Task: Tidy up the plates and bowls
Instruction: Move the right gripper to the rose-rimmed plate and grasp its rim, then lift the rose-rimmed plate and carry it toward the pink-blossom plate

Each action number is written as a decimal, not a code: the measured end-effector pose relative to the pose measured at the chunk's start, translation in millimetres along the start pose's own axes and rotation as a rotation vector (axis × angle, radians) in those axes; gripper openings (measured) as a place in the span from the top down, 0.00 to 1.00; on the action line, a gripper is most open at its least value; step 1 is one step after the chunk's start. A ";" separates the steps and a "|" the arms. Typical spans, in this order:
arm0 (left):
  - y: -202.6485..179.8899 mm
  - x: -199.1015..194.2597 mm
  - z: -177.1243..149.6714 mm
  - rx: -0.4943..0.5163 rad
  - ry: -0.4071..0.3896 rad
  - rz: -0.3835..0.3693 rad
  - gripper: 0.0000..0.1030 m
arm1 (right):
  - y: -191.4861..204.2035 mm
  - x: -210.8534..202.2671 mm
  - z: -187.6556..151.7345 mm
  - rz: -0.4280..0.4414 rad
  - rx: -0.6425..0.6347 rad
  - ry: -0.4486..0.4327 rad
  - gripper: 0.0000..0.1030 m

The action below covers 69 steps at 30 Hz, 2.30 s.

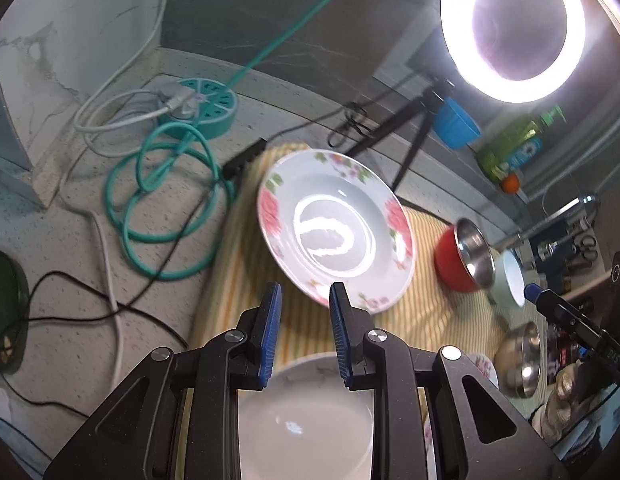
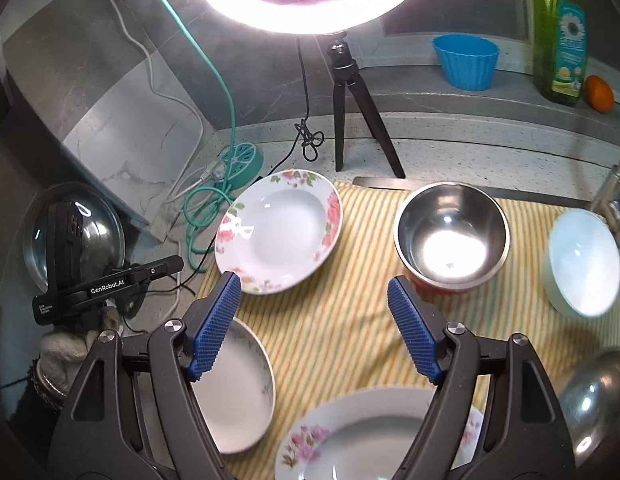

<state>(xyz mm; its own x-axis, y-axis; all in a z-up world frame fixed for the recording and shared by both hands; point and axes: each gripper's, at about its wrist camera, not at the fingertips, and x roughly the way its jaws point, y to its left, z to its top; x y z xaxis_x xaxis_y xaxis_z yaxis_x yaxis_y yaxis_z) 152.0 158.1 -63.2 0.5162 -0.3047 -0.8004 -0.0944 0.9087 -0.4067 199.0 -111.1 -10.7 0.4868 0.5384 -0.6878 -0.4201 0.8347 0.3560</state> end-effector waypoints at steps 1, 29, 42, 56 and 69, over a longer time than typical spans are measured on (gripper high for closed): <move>4.0 2.8 4.5 -0.010 -0.002 0.000 0.78 | 0.5 7.4 4.0 -0.002 0.001 0.009 0.26; 45.6 66.4 46.9 -0.097 0.063 -0.041 0.78 | -10.2 146.0 61.7 -0.124 -0.017 0.209 0.60; 33.8 79.2 44.8 -0.059 0.081 -0.050 0.82 | -6.9 164.2 59.6 -0.132 -0.055 0.259 0.74; 25.6 82.9 46.8 -0.016 0.083 -0.018 0.84 | -21.5 154.0 59.1 -0.029 0.055 0.273 0.77; 23.7 59.6 42.1 -0.026 0.054 -0.019 0.84 | -13.4 123.9 54.9 -0.017 0.059 0.243 0.78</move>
<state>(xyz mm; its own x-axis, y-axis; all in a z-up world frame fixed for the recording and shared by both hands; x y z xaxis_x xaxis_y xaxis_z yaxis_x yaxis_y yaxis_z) 216.4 173.5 -102.0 0.4714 -0.3378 -0.8147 -0.1070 0.8950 -0.4330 306.9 -49.2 -65.9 0.2915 0.4868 -0.8235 -0.3649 0.8523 0.3747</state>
